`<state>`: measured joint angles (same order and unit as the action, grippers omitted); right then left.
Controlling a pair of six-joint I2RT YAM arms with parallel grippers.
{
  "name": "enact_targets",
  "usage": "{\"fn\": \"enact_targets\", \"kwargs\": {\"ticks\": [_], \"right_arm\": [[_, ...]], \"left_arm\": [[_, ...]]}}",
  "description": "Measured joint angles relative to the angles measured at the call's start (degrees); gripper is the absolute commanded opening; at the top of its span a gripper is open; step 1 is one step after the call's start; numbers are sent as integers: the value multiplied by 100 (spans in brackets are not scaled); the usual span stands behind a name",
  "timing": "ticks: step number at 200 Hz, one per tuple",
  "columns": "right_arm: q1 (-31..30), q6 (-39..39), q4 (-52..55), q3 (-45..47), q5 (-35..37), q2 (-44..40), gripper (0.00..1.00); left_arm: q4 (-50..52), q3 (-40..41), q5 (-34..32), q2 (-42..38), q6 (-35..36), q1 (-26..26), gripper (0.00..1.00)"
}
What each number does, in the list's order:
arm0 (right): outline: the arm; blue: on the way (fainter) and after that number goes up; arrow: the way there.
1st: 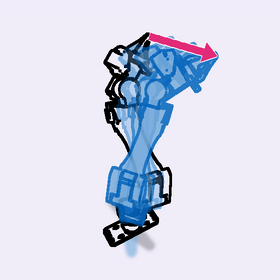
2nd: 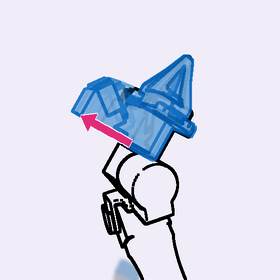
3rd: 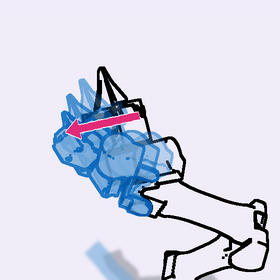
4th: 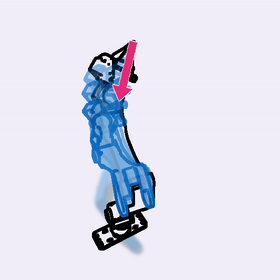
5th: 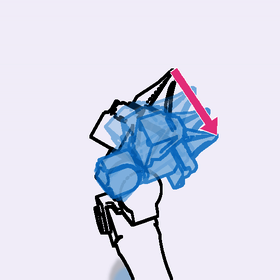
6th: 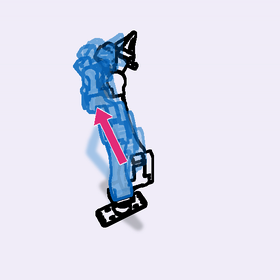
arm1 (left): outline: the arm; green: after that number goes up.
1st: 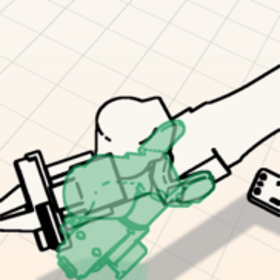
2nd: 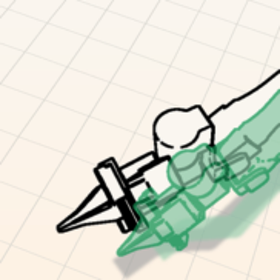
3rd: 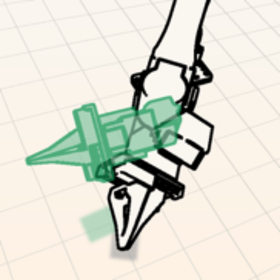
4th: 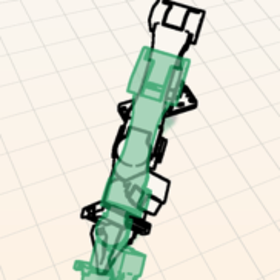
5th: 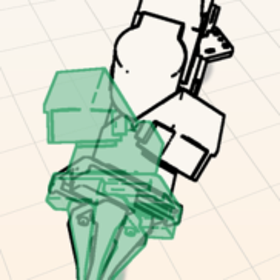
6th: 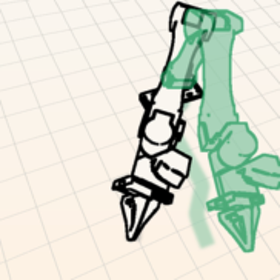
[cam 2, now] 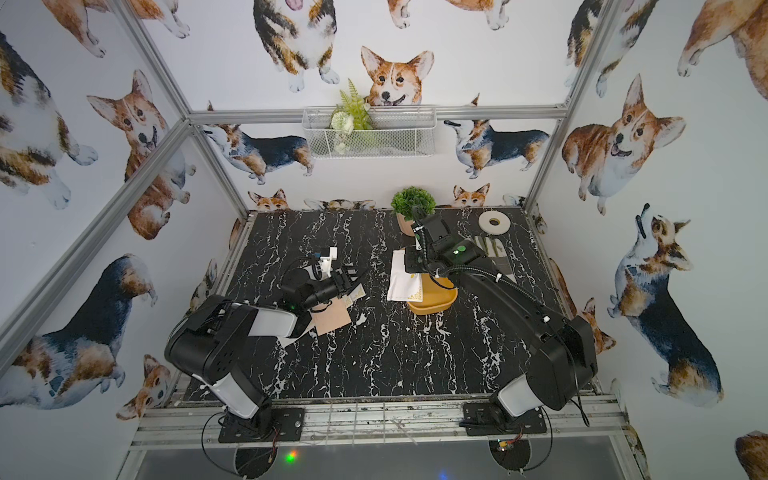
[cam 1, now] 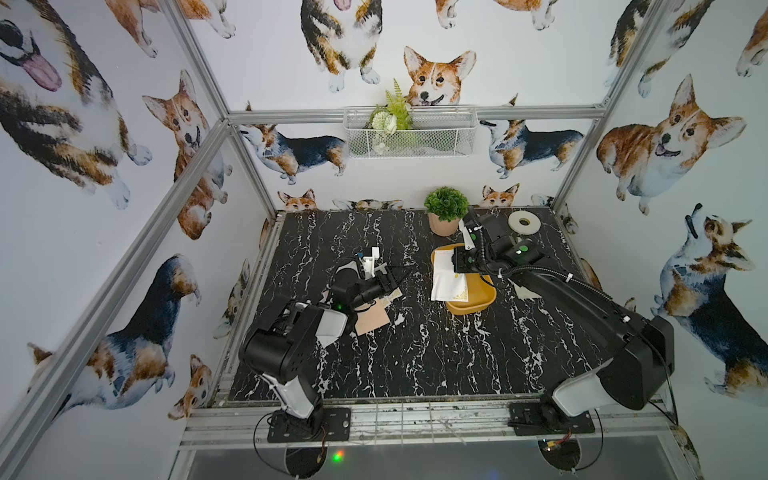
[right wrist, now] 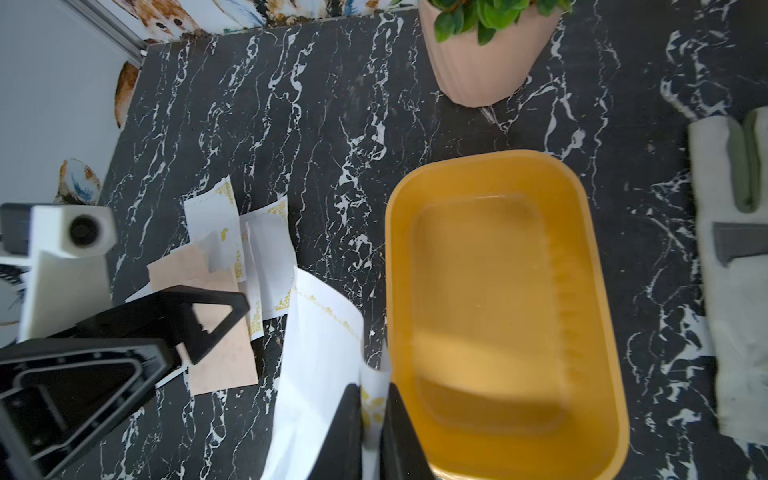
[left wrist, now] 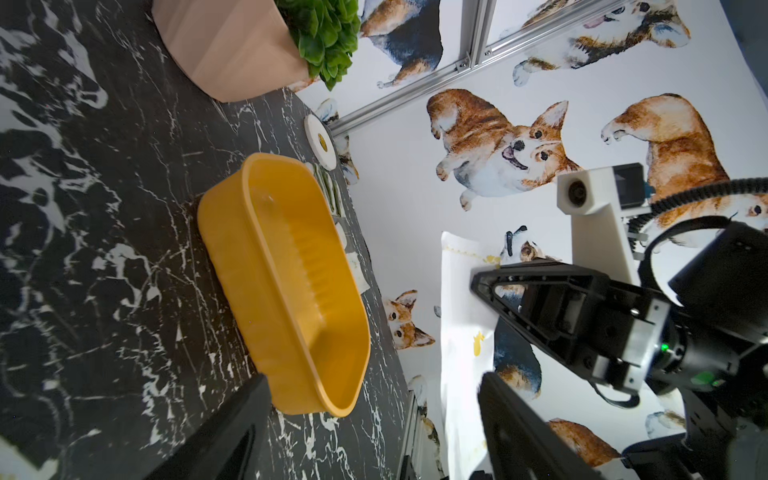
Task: Take out the stationery paper from the storage box
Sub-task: Pick up the stationery paper from the storage box.
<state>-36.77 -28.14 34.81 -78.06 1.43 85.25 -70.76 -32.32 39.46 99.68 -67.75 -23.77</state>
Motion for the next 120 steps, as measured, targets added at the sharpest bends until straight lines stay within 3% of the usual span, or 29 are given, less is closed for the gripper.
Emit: {"fn": "enact_targets", "kwargs": {"ticks": [39, 57, 120], "right_arm": [[-267, -87, -118, -81, -52, 205, 15], [-304, -101, -122, -142, -109, 289, 15], [-323, -81, -118, -304, 17, 501, 16]], "left_arm": [[-533, -420, 7, 446, -240, -476, 77], [-640, -560, -31, 533, -299, -586, 72], [-719, -826, 20, 682, -387, -787, 6]]}}
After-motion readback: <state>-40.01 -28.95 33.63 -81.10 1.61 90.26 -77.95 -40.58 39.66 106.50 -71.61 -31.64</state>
